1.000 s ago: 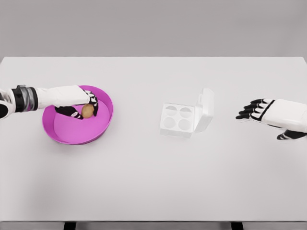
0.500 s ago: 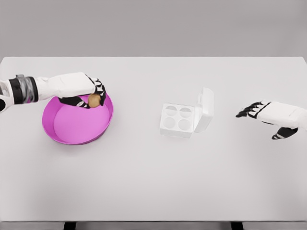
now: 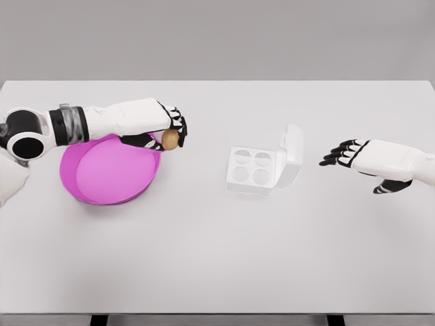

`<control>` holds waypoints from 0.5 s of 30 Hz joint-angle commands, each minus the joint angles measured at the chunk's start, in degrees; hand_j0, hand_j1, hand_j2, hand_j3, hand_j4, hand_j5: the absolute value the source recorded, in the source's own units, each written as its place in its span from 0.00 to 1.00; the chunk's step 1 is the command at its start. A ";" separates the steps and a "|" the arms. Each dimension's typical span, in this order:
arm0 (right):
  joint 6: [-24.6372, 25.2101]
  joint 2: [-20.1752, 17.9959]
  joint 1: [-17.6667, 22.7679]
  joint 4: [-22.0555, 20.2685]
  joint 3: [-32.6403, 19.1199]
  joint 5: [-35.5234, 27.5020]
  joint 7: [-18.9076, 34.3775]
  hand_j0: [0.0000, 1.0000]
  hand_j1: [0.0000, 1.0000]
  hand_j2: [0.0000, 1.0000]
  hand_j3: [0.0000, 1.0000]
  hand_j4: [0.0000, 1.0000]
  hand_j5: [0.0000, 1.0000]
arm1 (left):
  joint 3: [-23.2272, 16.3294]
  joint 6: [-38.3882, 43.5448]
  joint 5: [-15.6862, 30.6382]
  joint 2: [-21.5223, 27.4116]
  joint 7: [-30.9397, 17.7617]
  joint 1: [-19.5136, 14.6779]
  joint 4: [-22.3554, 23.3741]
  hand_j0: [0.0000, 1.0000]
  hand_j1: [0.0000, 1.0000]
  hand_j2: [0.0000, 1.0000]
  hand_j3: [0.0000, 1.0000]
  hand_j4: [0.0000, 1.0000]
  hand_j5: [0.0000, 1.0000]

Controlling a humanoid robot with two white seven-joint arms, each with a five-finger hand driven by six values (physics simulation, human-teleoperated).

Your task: Pack egg into the box and close the box lid

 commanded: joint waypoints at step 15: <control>0.15 -0.44 1.32 -0.61 -0.08 -0.21 -0.02 1.00 1.00 1.00 1.00 1.00 1.00 | 0.10 0.18 -0.59 -10.86 0.03 0.79 1.02 0.44 0.44 0.44 0.44 0.44 0.44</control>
